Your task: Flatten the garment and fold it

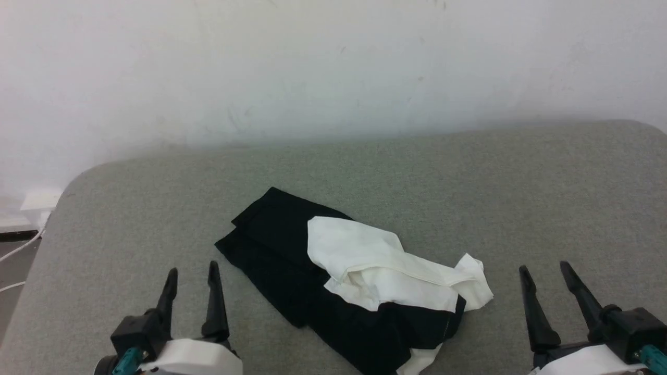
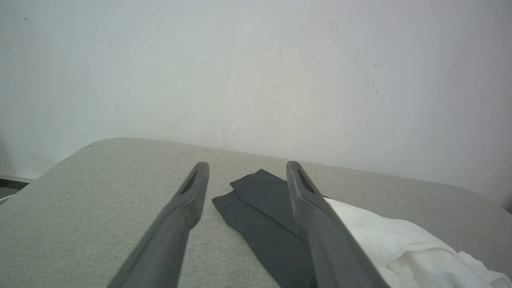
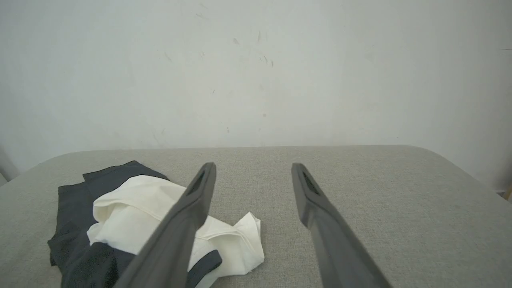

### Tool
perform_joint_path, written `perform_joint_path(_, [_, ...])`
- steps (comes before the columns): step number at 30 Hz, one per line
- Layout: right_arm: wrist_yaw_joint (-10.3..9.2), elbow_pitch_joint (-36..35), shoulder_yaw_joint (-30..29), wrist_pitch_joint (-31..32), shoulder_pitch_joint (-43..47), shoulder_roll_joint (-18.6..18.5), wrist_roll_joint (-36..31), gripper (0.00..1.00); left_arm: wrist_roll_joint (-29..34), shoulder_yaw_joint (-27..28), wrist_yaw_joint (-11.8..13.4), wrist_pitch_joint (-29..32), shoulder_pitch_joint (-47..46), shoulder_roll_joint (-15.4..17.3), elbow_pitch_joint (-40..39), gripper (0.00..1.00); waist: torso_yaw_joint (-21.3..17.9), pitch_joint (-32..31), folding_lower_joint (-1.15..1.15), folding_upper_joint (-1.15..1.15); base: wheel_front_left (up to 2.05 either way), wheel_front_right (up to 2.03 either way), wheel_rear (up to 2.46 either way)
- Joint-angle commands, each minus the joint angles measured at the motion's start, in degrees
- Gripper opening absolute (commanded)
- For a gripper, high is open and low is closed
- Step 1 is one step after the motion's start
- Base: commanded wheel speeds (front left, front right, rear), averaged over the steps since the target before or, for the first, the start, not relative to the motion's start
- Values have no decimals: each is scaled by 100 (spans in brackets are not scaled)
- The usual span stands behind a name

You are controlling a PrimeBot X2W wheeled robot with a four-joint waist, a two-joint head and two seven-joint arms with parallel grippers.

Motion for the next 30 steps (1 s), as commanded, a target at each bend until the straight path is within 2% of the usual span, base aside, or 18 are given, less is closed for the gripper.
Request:
perform_joint_path(1, [-12,34,-36,39,49,14,54,100,46,52,17,-27,94,48,-54,100,53,-13,0,0,0,0,0])
perform_joint_path(6, [-12,248,-10,287,-103,14,131,100,70,16,-38,-27,122,36,-101,100,201,16,0,0,0,0,0])
perform_joint_path(10, [-12,671,323,831,-597,14,170,100,67,-20,-71,-27,74,-58,-110,100,362,59,0,0,0,0,0])
perform_joint_path(13, [-12,1061,879,1512,-1110,-34,207,100,69,-38,-125,-27,11,-110,-102,100,483,120,0,0,0,0,0])
perform_joint_path(19, [-12,1721,2187,2866,-2293,-494,677,100,117,-124,-209,-27,-132,-231,-55,100,716,262,0,0,0,0,0])
perform_joint_path(26, [-12,2431,3437,3604,-3444,-923,1097,100,129,-212,-347,-27,-331,-386,78,100,964,442,0,0,0,0,0])
perform_joint_path(30, [-12,2869,3976,3757,-3869,-1110,1302,100,155,-214,-389,-27,-374,-454,139,100,1021,500,0,0,0,0,0])
